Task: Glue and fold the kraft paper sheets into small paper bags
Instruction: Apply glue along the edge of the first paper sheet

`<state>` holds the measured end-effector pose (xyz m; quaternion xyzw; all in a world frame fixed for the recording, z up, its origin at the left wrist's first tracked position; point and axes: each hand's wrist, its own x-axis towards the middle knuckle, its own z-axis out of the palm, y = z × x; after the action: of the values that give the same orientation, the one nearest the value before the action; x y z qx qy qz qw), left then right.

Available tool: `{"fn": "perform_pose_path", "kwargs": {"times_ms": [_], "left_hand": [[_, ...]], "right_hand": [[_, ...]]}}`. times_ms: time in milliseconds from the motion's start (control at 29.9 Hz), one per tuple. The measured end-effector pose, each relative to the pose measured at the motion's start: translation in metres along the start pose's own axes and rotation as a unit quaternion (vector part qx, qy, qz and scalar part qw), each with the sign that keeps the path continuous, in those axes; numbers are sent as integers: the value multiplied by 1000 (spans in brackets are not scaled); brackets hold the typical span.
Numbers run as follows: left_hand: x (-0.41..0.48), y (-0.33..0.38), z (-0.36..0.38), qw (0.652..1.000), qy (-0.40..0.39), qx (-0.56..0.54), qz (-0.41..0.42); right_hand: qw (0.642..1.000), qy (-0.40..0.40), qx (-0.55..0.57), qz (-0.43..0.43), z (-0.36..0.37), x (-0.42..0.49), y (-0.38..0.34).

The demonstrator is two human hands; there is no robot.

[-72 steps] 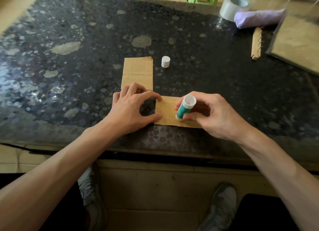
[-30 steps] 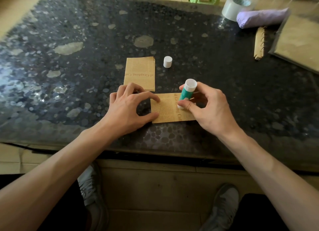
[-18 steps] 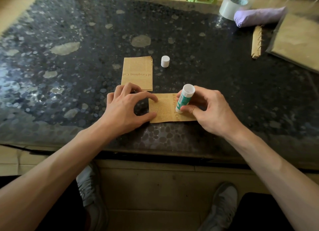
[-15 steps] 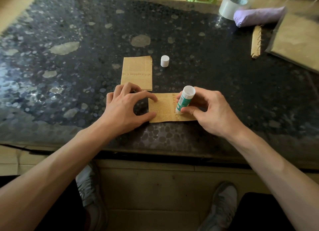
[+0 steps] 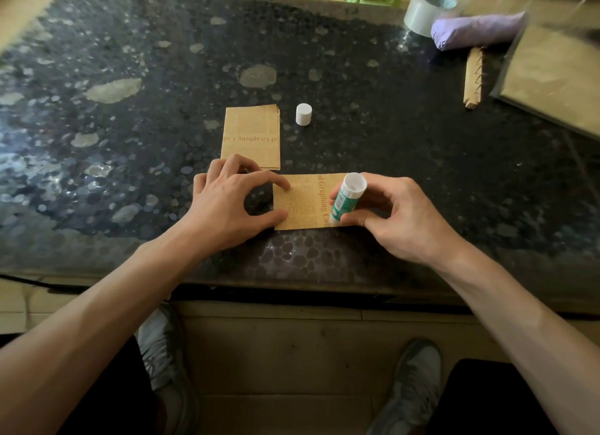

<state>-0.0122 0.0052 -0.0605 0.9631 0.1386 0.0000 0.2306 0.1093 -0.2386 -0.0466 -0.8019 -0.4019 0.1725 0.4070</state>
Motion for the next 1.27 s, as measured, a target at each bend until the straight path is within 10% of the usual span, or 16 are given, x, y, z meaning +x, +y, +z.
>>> {"fn": "perform_pose_path", "kwargs": {"times_ms": [568,1270], "left_hand": [[1,-1,1,1000,2,2,-2],[1,1,1,1000,7,3,-3]], "right_hand": [[980,28,176,92,-16,-2,-9],[989,131,-66,23,14,17,1]]}}
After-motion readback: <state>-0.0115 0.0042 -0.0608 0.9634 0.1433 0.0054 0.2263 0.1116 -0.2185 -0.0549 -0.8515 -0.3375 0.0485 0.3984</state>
